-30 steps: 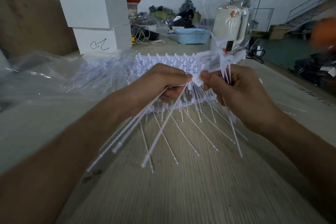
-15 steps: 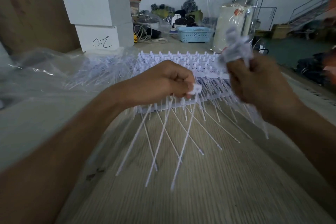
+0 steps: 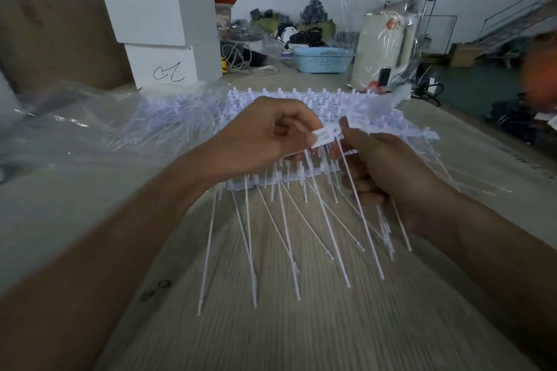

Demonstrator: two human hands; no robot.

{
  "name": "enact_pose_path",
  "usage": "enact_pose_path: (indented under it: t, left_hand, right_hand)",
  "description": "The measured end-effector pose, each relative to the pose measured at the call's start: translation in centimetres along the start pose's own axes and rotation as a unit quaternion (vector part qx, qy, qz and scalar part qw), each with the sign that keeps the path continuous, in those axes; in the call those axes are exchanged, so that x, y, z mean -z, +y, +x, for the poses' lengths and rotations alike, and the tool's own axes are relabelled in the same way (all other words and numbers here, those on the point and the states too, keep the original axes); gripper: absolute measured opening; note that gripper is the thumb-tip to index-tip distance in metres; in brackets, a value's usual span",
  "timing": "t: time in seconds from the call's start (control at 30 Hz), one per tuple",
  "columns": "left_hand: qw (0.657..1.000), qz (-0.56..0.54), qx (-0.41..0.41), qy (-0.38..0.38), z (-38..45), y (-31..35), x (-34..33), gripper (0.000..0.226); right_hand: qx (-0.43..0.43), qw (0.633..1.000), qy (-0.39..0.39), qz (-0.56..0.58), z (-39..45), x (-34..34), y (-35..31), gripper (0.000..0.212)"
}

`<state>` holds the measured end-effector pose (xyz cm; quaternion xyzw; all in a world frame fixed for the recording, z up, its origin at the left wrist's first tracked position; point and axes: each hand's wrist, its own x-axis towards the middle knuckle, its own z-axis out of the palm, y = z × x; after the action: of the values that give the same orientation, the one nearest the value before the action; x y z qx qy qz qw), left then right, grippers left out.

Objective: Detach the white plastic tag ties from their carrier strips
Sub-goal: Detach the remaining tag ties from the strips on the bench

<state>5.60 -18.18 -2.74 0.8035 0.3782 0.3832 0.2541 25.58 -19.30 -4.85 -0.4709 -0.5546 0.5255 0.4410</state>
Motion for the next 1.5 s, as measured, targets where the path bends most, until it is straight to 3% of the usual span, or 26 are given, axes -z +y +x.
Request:
enact_pose_path:
  t: [0.07,0.17,0.3,0.5,0.67,0.8,0.97,1.2,1.33,1.4,1.5]
  left_hand:
    - [0.999,-0.017,-0.011,0.031,0.1,-0.2,-0.1,0.013]
    - [0.997,-0.035,-0.011,0.071,0.2,-0.3,-0.5,0.013]
    - [0.995,-0.018,0.01,0.099,0.5,-0.6,-0.9,0.013]
    - [0.993,-0.005,0.038,0.115,0.5,-0.5,-1.1,0.03]
    - [0.987,0.075,0.034,0.137,0.4,-0.5,-0.9,0.04]
    - [0.993,0.067,0.06,0.077,0.3,-0.7,-0.5,0.028]
    - [0.995,0.033,0.026,0.088,0.4,0.0,-0.9,0.028]
    - [0.988,-0.118,0.082,0.058,0.2,0.6,-0.5,0.037]
    - [0.969,-0.223,0.106,-0.025,-0.2,0.7,0.4,0.014]
    - [0.965,-0.224,0.115,-0.067,-0.3,0.6,0.6,0.011]
    - [0.97,-0.193,0.114,-0.089,-0.4,0.4,0.9,0.011]
  right_hand:
    - [-0.007,0.999,-0.024,0.028,0.0,0.2,-0.1,0.049]
    - [0.014,0.997,-0.063,0.031,0.1,0.1,0.2,0.043]
    - [0.052,0.998,-0.037,0.025,0.3,0.0,0.7,0.031]
    - [0.098,0.995,0.001,-0.006,-0.2,-0.8,0.8,0.032]
    - [0.114,0.993,0.012,-0.004,-0.4,-0.8,0.6,0.034]
    - [0.092,0.994,0.005,0.059,-0.3,-0.4,0.6,0.029]
    - [0.08,0.99,-0.026,0.112,-0.3,-0.4,0.7,0.023]
    - [0.238,0.971,0.005,-0.011,-1.0,-0.4,0.1,0.024]
    - [0.266,0.962,-0.047,-0.035,-1.6,-0.1,-0.5,0.032]
    - [0.297,0.948,-0.067,-0.099,-1.9,0.1,-0.8,0.024]
    - [0.334,0.925,-0.081,-0.163,-1.9,0.4,-1.1,0.034]
